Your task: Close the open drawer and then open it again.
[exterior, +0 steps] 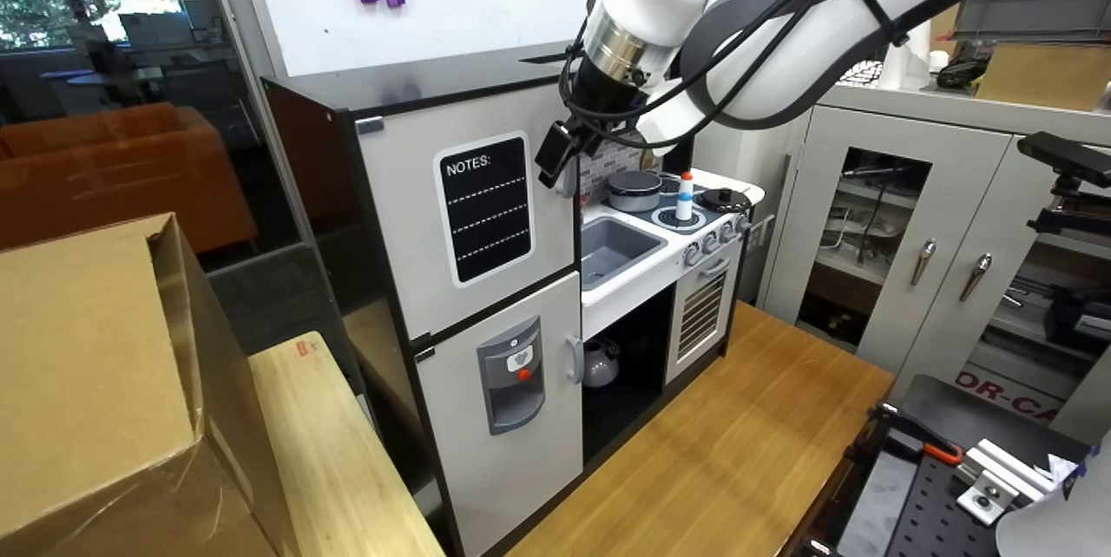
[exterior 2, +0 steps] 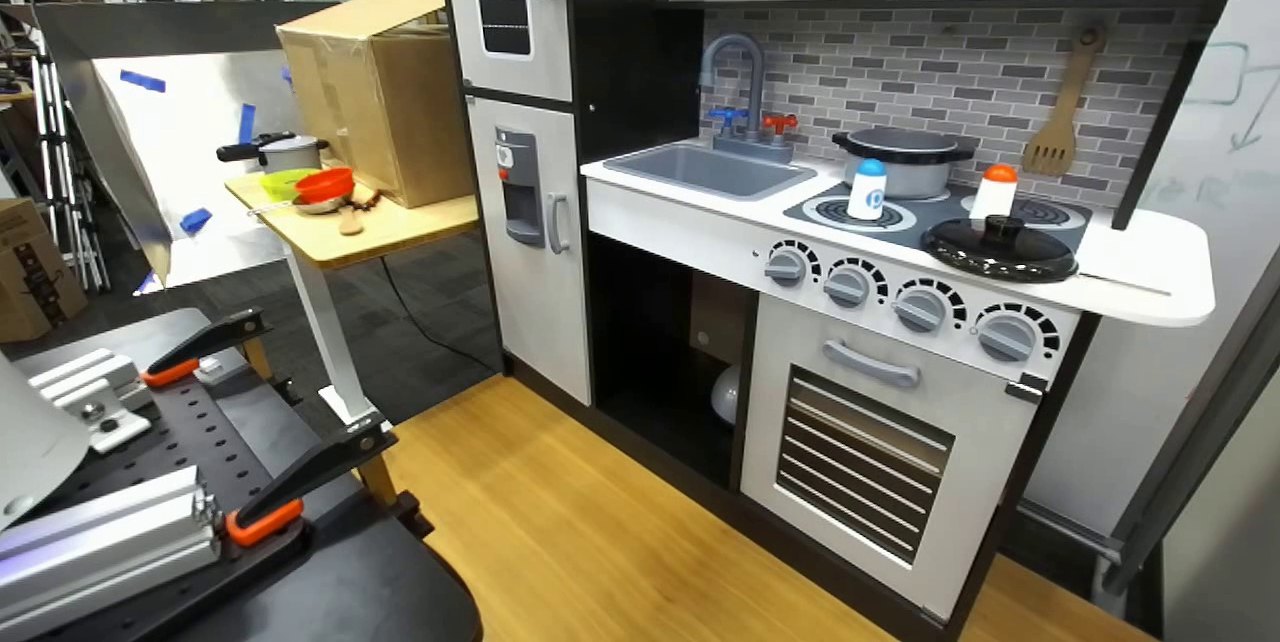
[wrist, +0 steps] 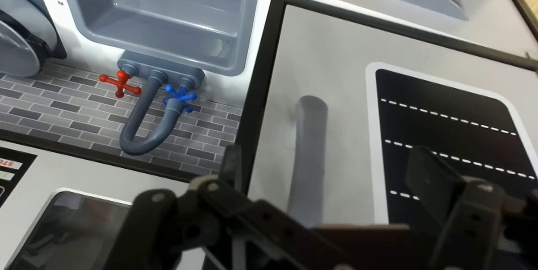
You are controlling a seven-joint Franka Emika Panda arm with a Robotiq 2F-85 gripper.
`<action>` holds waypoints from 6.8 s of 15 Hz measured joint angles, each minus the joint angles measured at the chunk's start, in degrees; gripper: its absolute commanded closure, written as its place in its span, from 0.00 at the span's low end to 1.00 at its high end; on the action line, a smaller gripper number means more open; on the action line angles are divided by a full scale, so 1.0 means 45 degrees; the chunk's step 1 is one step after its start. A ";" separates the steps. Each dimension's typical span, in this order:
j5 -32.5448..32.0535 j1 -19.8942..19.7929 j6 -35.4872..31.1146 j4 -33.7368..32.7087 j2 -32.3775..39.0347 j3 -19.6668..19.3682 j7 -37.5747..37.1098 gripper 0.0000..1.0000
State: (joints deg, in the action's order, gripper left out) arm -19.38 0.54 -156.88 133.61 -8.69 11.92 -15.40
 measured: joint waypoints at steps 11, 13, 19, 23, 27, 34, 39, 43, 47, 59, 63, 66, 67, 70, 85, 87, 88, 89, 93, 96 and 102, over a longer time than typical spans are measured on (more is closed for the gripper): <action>-0.1293 -0.0010 0.0030 -0.0118 0.0107 0.0007 -0.1171 0.29; -0.1333 -0.0009 0.0046 -0.0120 0.0155 0.0035 -0.1354 0.44; -0.1334 -0.0012 0.0117 -0.0120 0.0287 0.0095 -0.1446 0.66; -0.1333 -0.0042 0.0275 -0.0124 0.0294 0.0081 -0.1448 0.59; -0.1333 -0.0038 0.0294 -0.0124 0.0294 0.0089 -0.1448 0.59; -0.1258 -0.0069 0.0276 -0.0109 0.0269 0.0021 -0.1833 0.94; -0.1255 -0.0065 0.0280 -0.0101 0.0260 0.0020 -0.2382 0.94; -0.1240 -0.0064 0.0261 -0.0064 0.0233 0.0018 -0.2446 0.94; -0.1221 0.0017 0.0197 0.0390 -0.0195 0.0039 -0.2480 0.94; -0.0120 0.0423 0.0196 0.2626 -0.2595 0.0637 -0.2497 0.94; 0.0183 0.0468 0.0704 0.2949 -0.3252 0.1205 -0.2541 0.94; 0.0231 0.0511 0.1361 0.3084 -0.3737 0.1828 -0.2931 0.94; 0.0308 0.0546 0.1600 0.3103 -0.3884 0.2040 -0.3108 0.94; 0.0522 0.0716 0.2229 0.3130 -0.4248 0.2567 -0.3647 0.94; 0.0537 0.1833 0.1906 0.0434 -0.5008 0.3800 -0.4063 0.94; 0.0561 0.1813 0.1450 -0.0040 -0.4998 0.3739 -0.3684 0.93; 0.0583 0.1807 0.1217 -0.0100 -0.4982 0.3705 -0.3509 0.86; 0.0609 0.1799 0.1002 -0.0103 -0.4958 0.3672 -0.3335 0.86; 0.0700 0.1708 0.0479 -0.0083 -0.4754 0.3417 -0.2794 0.49; 0.0976 0.1677 0.0341 -0.0071 -0.4589 0.3148 -0.2397 0.54; 0.1049 0.1673 0.0326 -0.0062 -0.4570 0.3093 -0.2323 0.43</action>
State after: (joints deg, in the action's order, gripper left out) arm -14.66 8.07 -155.41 133.33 -29.26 25.84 -25.85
